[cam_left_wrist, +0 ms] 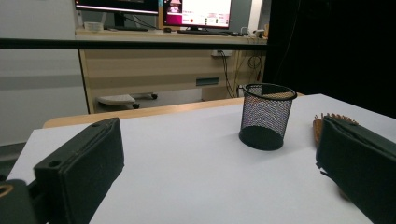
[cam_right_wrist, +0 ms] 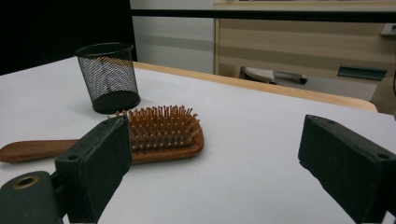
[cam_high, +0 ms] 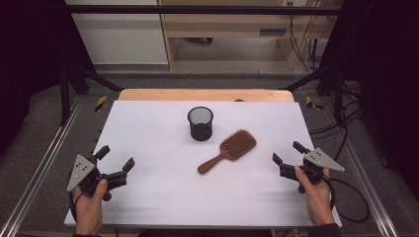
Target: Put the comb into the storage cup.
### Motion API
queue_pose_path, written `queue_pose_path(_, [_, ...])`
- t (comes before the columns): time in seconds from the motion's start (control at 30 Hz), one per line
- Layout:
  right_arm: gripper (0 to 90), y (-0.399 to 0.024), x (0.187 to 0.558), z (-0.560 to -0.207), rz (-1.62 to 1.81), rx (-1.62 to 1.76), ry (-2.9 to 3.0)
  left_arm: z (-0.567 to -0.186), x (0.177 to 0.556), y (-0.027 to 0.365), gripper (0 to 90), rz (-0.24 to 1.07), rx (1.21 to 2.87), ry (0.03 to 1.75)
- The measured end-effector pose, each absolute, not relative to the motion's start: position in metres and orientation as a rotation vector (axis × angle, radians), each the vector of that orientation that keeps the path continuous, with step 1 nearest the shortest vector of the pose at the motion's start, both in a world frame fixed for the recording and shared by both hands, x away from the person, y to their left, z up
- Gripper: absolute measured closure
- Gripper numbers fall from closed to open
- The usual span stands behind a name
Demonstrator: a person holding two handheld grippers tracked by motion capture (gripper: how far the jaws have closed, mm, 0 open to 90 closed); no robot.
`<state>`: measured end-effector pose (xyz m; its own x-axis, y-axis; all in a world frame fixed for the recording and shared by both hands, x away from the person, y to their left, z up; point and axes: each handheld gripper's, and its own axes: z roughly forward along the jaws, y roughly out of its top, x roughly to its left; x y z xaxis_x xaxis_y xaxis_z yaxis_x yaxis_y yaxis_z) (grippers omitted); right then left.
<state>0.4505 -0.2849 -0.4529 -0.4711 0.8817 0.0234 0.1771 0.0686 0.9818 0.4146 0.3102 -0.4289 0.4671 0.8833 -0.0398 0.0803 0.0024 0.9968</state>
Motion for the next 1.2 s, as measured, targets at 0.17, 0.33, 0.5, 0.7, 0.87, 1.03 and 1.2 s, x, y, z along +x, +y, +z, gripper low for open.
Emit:
queue_pose_path(0.17, [8.2,-0.284,0.451,-0.454,1.447,1.080,1.737,-0.429,0.415,0.311,1.1,0.799,1.432,0.904])
queue_pose_path(0.33, [7.4,-0.284,0.453,-0.455,1.423,1.117,1.753,-0.429,0.415,0.310,1.1,0.796,1.433,0.905])
queue_pose_path(0.5, [6.8,-0.281,0.455,-0.457,1.393,1.158,1.774,-0.430,0.415,0.309,1.1,0.790,1.438,0.906])
queue_pose_path(0.7, [6.7,-0.270,0.456,-0.457,1.304,1.195,1.813,-0.430,0.415,0.309,1.1,0.782,1.438,0.907])
queue_pose_path(0.87, [19.4,-0.263,0.459,-0.456,1.217,1.231,1.866,-0.431,0.415,0.310,1.2,0.792,1.440,0.917])
queue_pose_path(1.03, [43.6,-0.256,0.467,-0.441,1.187,1.214,1.889,-0.431,0.415,0.311,1.5,0.785,1.432,0.919])
queue_pose_path(1.2, [59.1,-0.252,0.483,-0.427,1.136,1.193,1.912,-0.431,0.415,0.311,1.7,0.783,1.434,0.918])
